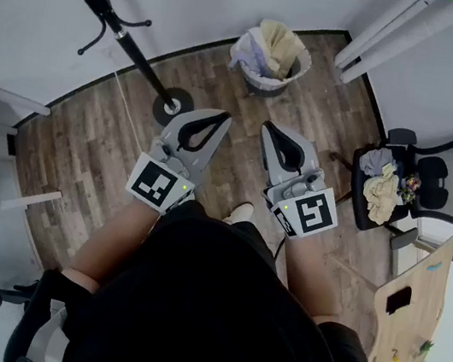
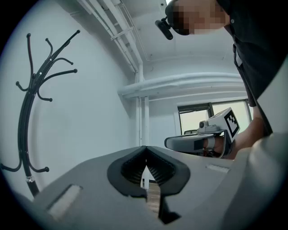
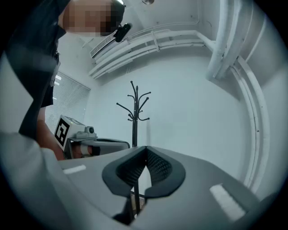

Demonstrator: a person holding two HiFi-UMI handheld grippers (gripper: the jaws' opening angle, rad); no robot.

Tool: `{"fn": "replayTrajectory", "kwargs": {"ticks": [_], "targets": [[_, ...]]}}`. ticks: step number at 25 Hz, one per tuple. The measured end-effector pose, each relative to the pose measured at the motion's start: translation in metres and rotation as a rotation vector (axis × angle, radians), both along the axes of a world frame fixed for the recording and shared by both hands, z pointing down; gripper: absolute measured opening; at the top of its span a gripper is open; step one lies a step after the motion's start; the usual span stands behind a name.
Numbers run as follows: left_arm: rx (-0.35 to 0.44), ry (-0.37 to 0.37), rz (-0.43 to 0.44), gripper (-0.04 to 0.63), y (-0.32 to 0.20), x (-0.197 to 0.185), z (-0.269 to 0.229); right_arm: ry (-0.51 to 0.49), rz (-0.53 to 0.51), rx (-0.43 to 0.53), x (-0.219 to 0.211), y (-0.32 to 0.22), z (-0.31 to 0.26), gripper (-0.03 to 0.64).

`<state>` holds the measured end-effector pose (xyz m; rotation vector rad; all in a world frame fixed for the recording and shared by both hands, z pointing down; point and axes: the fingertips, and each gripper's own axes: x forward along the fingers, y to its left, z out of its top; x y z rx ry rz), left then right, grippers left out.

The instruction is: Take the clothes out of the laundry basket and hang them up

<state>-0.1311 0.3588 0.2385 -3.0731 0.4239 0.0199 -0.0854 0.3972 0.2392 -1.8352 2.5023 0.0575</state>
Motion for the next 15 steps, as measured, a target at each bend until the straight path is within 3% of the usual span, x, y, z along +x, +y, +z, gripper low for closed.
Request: {"fn": "replayTrajectory", "kwargs": {"ticks": [15], "targets": [[-0.03,-0.054,0.055,-0.003,0.007,0.011,0.016,-0.041,0.031,-0.02,0.009,0.004,0.012,-0.015]]}}
